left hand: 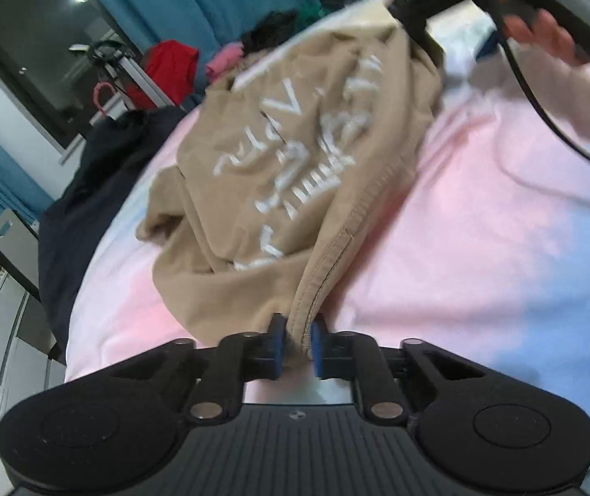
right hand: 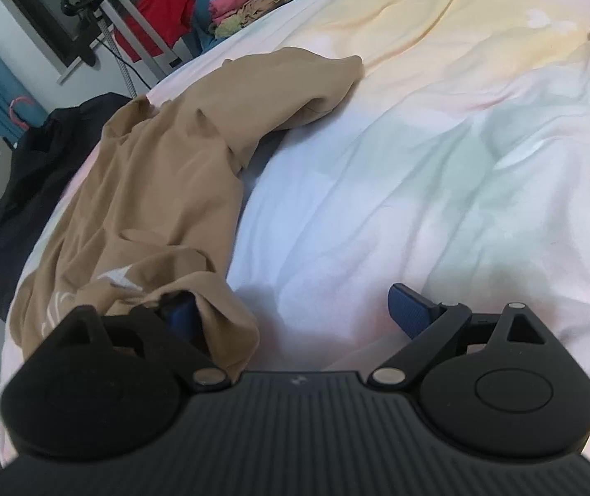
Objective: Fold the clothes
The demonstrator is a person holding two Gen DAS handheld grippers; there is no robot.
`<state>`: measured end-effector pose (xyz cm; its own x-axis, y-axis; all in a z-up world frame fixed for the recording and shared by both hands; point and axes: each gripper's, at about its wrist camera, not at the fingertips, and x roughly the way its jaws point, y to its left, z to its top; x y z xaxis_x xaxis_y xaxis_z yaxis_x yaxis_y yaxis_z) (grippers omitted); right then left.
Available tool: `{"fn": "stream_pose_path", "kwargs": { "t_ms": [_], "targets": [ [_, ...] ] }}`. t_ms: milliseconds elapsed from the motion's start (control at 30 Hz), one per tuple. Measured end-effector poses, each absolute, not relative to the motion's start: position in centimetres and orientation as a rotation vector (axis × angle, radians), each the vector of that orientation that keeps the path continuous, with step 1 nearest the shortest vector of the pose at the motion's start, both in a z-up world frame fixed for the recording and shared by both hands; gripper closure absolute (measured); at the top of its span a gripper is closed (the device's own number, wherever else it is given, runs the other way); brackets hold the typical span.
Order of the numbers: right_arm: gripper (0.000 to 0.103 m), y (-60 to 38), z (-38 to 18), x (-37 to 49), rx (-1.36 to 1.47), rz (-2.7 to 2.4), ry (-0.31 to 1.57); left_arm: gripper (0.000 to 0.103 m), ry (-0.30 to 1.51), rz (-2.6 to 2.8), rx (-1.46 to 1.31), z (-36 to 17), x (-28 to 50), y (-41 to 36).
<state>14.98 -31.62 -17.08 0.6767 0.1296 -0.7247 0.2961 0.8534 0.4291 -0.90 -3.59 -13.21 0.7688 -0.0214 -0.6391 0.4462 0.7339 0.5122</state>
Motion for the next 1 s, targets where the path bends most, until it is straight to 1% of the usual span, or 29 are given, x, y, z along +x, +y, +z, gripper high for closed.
{"fn": "stream_pose_path", "kwargs": {
  "t_ms": [67,133,267,333,367,467,600,733,800,833,867,900,967,1000],
  "targets": [
    [0.009,-31.6,-16.5,14.4,0.51,-0.074,0.839,0.093,0.595,-0.266,0.631,-11.8,-0.7,-3.0],
    [0.009,-30.9,-15.4,13.6,0.399,-0.04,0.834,0.093,0.517,-0.27,0.539,-10.2,-1.0,-2.3],
    [0.009,-27.5,-12.7,10.8,0.016,0.06,0.801,0.093,0.358,-0.303,0.315,-6.5,-1.7,-0.5],
    [0.009,-25.7,-11.7,9.1,-0.166,0.124,0.784,0.093,0.323,-0.348,0.221,-5.3,-1.3,0.5],
    [0.009,-25.2,-11.2,8.2,-0.213,0.16,0.776,0.093,0.318,-0.363,0.185,-4.9,-1.0,0.9],
    [0.009,-25.6,-9.6,6.3,-0.21,0.218,0.723,0.093,0.32,-0.39,0.09,-4.1,0.0,1.8],
    [0.009,-27.3,-7.1,5.0,0.015,0.309,0.6,0.093,0.327,-0.419,-0.051,-3.6,1.7,3.2],
    [0.009,-26.0,-5.7,3.5,0.11,0.339,0.413,0.093,0.326,-0.417,-0.134,-3.6,2.8,3.8],
    [0.01,-23.8,-6.1,3.3,0.14,0.39,0.417,0.093,0.335,-0.402,-0.152,-3.7,3.2,4.1],
    [0.02,-22.4,-6.6,3.3,0.138,0.408,0.43,0.093,0.341,-0.393,-0.158,-3.8,3.4,4.2],
    [0.045,-20.6,-7.3,3.4,0.104,0.397,0.454,0.093,0.345,-0.385,-0.165,-3.9,3.6,4.4],
    [0.053,-18.8,-8.1,3.4,0.06,0.372,0.481,0.093,0.344,-0.38,-0.172,-3.9,3.6,4.5],
    [0.054,-15.4,-10.2,3.7,-0.026,0.329,0.515,0.093,0.341,-0.37,-0.187,-4.1,3.8,4.7],
    [0.056,-14.1,-11.2,3.8,-0.065,0.312,0.523,0.093,0.34,-0.365,-0.195,-4.1,3.8,4.8]
  ]
}}
